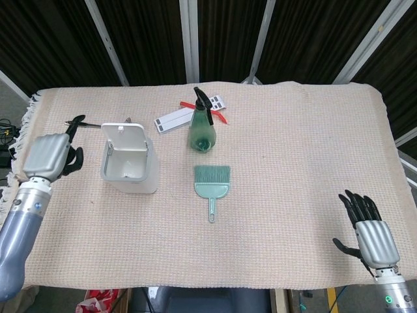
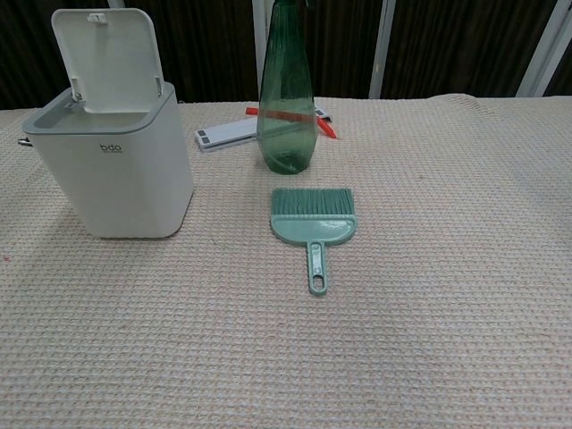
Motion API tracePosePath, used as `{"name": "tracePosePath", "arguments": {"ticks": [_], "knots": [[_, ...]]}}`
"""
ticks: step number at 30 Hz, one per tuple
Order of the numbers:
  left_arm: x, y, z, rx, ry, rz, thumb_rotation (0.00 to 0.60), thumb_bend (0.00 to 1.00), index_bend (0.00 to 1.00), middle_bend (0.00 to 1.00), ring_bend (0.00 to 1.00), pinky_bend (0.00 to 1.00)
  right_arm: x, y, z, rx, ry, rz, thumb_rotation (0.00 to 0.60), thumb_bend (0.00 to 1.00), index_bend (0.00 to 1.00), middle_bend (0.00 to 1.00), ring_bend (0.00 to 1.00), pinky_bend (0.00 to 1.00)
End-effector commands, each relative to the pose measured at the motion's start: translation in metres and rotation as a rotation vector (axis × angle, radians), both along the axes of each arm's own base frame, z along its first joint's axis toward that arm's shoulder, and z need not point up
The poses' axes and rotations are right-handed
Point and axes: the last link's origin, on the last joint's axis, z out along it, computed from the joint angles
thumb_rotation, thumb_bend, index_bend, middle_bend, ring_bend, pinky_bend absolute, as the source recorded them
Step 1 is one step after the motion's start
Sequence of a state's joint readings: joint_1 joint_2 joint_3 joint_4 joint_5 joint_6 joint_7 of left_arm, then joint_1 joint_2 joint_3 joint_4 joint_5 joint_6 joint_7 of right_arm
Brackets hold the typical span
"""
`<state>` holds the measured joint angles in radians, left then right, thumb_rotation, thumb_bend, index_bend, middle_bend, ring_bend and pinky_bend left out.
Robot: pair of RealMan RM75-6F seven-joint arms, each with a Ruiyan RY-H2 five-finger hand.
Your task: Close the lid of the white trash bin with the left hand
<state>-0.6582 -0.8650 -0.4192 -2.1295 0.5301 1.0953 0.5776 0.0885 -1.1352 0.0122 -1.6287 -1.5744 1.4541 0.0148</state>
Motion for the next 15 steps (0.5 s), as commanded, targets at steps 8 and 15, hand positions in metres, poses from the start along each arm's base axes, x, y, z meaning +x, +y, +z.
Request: {"name": "tracePosePath", "arguments": {"ticks": [8, 15], "knots": [[0.048, 0.025, -0.017, -0.083, 0.083, 0.014, 0.6, 0.66, 0.11, 1.0, 0.91, 1.0, -0.002, 0.0, 0.003, -0.008, -0.011, -0.012, 0.6, 0.21, 0.0, 0.0, 0.0, 0.0], [0.055, 0.033, -0.027, -0.088, 0.091, 0.042, 0.6, 0.66, 0.17, 1.0, 0.91, 1.0, -0.003, 0.001, 0.006, -0.013, -0.015, -0.018, 0.6, 0.21, 0.0, 0.0, 0.0, 0.0]]}}
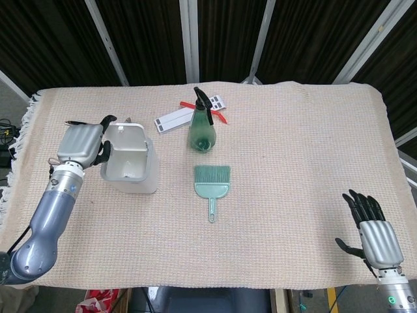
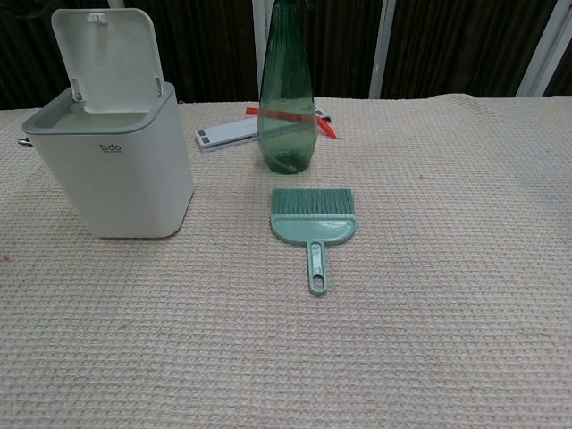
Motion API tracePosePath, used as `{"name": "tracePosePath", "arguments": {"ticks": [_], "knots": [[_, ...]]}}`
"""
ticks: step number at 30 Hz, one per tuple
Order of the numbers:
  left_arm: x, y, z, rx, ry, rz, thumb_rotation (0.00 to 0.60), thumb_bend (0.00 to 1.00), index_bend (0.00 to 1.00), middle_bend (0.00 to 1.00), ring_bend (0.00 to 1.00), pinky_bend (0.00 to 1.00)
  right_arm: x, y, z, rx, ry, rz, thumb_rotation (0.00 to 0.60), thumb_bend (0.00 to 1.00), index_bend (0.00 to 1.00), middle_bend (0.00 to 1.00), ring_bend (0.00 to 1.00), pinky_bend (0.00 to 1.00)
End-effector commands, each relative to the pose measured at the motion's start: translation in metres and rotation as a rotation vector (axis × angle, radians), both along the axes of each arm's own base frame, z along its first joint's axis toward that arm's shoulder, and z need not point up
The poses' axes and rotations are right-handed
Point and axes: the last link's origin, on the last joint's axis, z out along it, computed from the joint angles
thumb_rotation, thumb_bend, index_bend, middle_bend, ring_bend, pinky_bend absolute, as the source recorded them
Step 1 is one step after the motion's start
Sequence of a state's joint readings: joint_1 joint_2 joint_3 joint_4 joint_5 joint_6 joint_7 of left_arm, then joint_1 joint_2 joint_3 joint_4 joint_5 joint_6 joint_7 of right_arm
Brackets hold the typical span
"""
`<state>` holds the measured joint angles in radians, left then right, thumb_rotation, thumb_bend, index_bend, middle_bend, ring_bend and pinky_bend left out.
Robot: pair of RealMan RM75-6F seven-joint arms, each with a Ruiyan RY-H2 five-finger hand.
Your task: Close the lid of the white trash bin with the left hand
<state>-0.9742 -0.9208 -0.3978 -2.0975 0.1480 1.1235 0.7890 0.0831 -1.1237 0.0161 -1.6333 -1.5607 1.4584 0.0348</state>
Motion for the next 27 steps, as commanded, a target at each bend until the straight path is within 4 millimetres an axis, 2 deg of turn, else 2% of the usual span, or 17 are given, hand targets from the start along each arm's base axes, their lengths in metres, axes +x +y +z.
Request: {"name": "tracePosePath", "arguments": {"ticks": [1, 7, 14, 19, 27], "knots": [[0.002, 0.004, -0.005, 0.001, 0.005, 0.011, 0.6, 0.67, 0.17, 1.0, 0.91, 1.0, 0.0, 0.0, 0.001, -0.002, -0.003, -0.003, 0.6, 0.21, 0.0, 0.0, 0.0, 0.0], [0.015, 0.013, -0.015, -0.002, 0.01, 0.006, 0.6, 0.67, 0.17, 1.0, 0.91, 1.0, -0.001, -0.001, 0.002, -0.004, -0.01, -0.012, 0.6, 0.21, 0.0, 0.0, 0.0, 0.0], [0.015, 0.014, -0.021, -0.029, 0.024, 0.04, 0.6, 0.67, 0.2, 1.0, 0.92, 1.0, -0.002, -0.001, 0.003, -0.006, -0.012, -0.016, 0.6, 0.21, 0.0, 0.0, 0.0, 0.0], [0.014, 0.012, -0.017, -0.026, 0.021, 0.043, 0.6, 0.67, 0.24, 1.0, 0.93, 1.0, -0.002, 0.0, 0.004, -0.006, -0.012, -0.017, 0.6, 0.21, 0.0, 0.0, 0.0, 0.0], [0.016, 0.001, -0.004, -0.036, 0.029, 0.036, 0.6, 0.67, 0.25, 1.0, 0.93, 1.0, -0.002, 0.0, 0.004, -0.011, -0.013, -0.016, 0.6, 0.21, 0.0, 0.0, 0.0, 0.0]]}}
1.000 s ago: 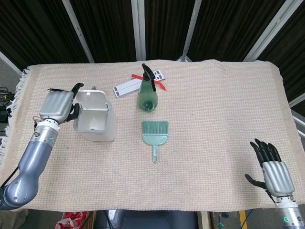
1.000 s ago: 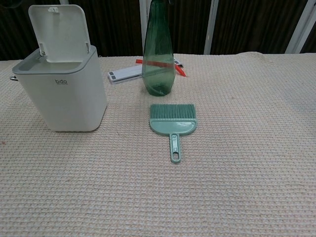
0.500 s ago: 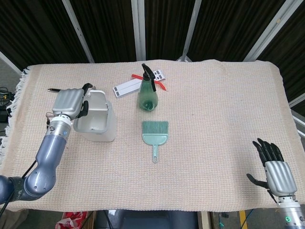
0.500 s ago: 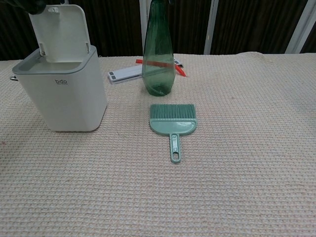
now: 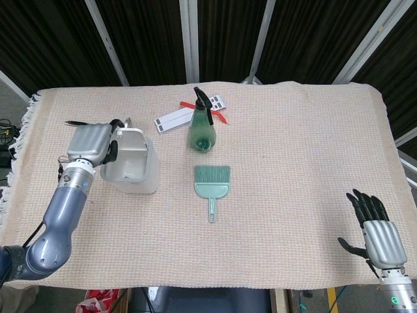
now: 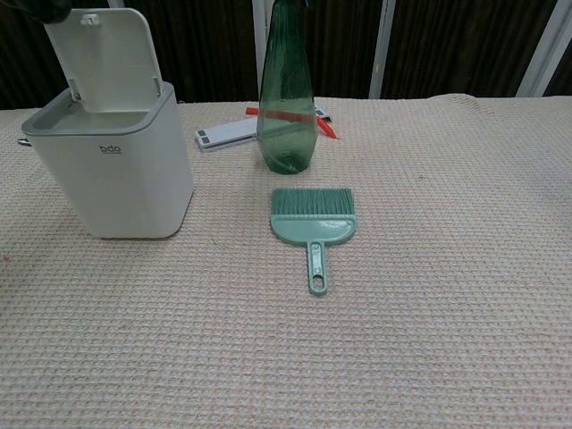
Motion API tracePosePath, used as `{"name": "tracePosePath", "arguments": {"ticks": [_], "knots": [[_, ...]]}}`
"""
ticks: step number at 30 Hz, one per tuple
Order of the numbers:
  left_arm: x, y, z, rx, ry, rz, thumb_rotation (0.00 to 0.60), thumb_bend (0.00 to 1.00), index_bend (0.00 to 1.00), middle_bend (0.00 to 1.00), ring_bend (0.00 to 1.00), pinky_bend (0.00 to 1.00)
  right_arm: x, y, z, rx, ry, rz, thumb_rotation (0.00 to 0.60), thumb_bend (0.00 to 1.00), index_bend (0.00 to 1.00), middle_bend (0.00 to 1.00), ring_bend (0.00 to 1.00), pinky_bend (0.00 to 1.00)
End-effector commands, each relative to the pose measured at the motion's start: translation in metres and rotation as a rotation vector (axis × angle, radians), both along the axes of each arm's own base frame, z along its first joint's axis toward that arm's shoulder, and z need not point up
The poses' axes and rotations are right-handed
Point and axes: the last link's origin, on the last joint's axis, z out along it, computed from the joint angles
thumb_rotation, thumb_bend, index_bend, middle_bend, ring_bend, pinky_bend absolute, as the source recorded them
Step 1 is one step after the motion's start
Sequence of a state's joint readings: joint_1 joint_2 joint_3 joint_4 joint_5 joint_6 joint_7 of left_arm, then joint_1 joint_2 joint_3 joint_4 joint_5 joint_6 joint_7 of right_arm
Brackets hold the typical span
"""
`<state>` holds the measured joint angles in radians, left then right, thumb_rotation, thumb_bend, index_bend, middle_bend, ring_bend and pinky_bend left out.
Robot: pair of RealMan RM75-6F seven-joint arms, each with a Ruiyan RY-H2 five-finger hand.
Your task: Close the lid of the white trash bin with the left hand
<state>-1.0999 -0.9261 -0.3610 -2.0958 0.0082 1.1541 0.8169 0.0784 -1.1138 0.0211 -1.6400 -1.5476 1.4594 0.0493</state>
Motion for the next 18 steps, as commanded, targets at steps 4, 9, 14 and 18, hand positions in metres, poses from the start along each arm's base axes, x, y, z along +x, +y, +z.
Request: {"name": "tracePosePath", "arguments": {"ticks": [4, 9, 14, 18], "knots": [[-0.006, -0.01, 0.004, -0.05, 0.036, 0.029, 0.6, 0.67, 0.25, 1.0, 0.93, 1.0, 0.0, 0.0, 0.0, 0.001, -0.003, 0.001, 0.6, 0.21, 0.0, 0.0, 0.0, 0.0], [-0.013, -0.019, 0.003, -0.083, 0.054, 0.034, 0.6, 0.67, 0.25, 1.0, 0.93, 1.0, 0.001, 0.001, 0.0, -0.003, -0.005, 0.004, 0.6, 0.21, 0.0, 0.0, 0.0, 0.0], [-0.015, -0.027, 0.006, -0.102, 0.062, 0.032, 0.6, 0.67, 0.25, 1.0, 0.93, 1.0, 0.0, 0.001, 0.0, 0.0, -0.006, 0.0, 0.6, 0.21, 0.0, 0.0, 0.0, 0.0], [-0.019, -0.037, 0.009, -0.142, 0.075, 0.048, 0.6, 0.67, 0.25, 1.0, 0.93, 1.0, 0.0, 0.0, 0.0, 0.0, -0.011, -0.005, 0.6, 0.21, 0.0, 0.0, 0.0, 0.0]]}}
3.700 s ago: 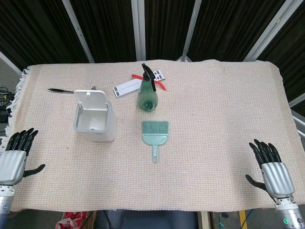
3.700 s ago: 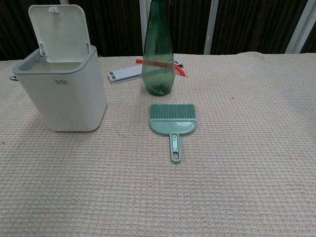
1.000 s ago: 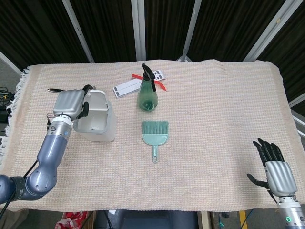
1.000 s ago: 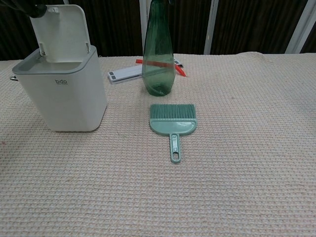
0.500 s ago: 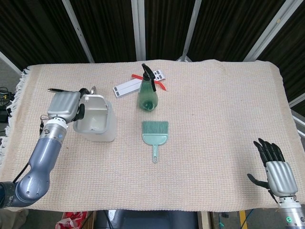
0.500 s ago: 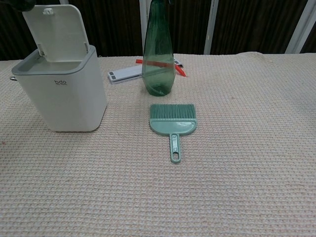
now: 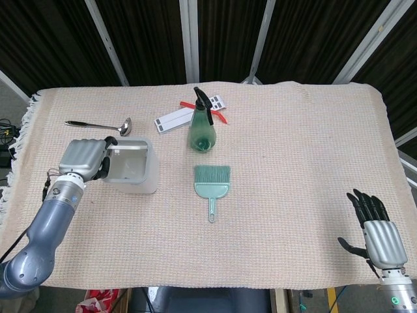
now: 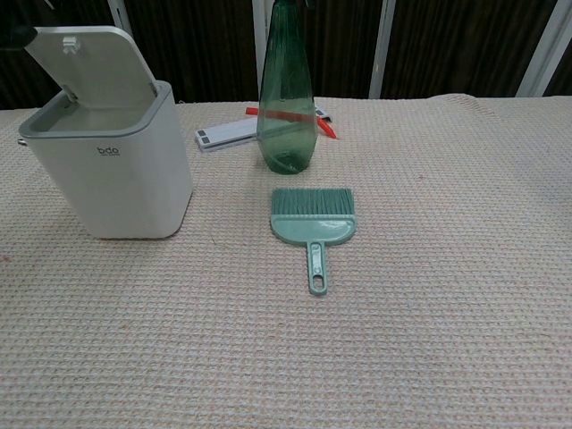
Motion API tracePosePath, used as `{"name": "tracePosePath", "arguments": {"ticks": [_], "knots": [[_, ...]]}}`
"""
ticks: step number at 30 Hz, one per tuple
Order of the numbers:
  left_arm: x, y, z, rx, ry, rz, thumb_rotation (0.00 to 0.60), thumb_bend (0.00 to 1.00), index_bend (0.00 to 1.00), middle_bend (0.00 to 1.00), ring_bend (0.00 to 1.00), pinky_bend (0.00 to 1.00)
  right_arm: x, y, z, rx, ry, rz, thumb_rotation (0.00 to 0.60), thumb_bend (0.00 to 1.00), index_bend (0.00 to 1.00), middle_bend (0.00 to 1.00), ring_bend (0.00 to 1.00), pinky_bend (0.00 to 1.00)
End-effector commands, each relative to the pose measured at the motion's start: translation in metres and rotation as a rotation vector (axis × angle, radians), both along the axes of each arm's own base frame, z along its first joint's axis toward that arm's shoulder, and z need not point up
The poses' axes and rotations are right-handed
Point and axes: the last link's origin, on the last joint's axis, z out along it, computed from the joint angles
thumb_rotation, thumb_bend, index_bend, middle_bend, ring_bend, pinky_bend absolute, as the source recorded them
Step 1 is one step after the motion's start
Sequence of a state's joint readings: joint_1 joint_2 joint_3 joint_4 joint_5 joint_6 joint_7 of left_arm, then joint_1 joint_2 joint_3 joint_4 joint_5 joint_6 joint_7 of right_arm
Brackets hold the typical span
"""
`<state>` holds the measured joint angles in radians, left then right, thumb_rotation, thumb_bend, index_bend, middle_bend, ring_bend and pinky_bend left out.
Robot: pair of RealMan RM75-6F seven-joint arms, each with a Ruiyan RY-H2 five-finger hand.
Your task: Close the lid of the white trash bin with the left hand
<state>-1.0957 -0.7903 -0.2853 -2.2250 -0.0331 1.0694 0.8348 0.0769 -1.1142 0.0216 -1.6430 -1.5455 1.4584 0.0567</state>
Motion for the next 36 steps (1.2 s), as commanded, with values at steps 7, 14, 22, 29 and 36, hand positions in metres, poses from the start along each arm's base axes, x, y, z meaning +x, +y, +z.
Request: {"name": "tracePosePath", "arguments": {"ticks": [7, 14, 22, 29, 36], "knots": [[-0.019, -0.022, 0.001, -0.082, 0.035, 0.031, 0.6, 0.67, 0.25, 1.0, 0.93, 1.0, 0.001, 0.001, -0.001, 0.007, -0.007, -0.004, 0.6, 0.21, 0.0, 0.0, 0.0, 0.0], [-0.027, -0.027, -0.003, -0.092, 0.026, 0.021, 0.6, 0.67, 0.25, 1.0, 0.93, 1.0, 0.002, 0.002, -0.002, 0.011, -0.008, -0.003, 0.6, 0.21, 0.0, 0.0, 0.0, 0.0], [-0.035, -0.026, -0.019, -0.077, -0.008, -0.044, 0.6, 0.67, 0.23, 1.0, 0.93, 1.0, 0.002, 0.002, -0.003, 0.015, -0.012, -0.006, 0.6, 0.21, 0.0, 0.0, 0.0, 0.0], [-0.042, -0.028, -0.028, -0.091, -0.005, -0.056, 0.6, 0.67, 0.23, 1.0, 0.93, 1.0, 0.001, 0.003, -0.002, 0.014, -0.016, -0.011, 0.6, 0.21, 0.0, 0.0, 0.0, 0.0], [-0.048, -0.028, -0.032, -0.097, 0.012, -0.043, 0.6, 0.67, 0.23, 1.0, 0.93, 1.0, 0.001, 0.003, -0.001, 0.014, -0.02, -0.013, 0.6, 0.21, 0.0, 0.0, 0.0, 0.0]]}}
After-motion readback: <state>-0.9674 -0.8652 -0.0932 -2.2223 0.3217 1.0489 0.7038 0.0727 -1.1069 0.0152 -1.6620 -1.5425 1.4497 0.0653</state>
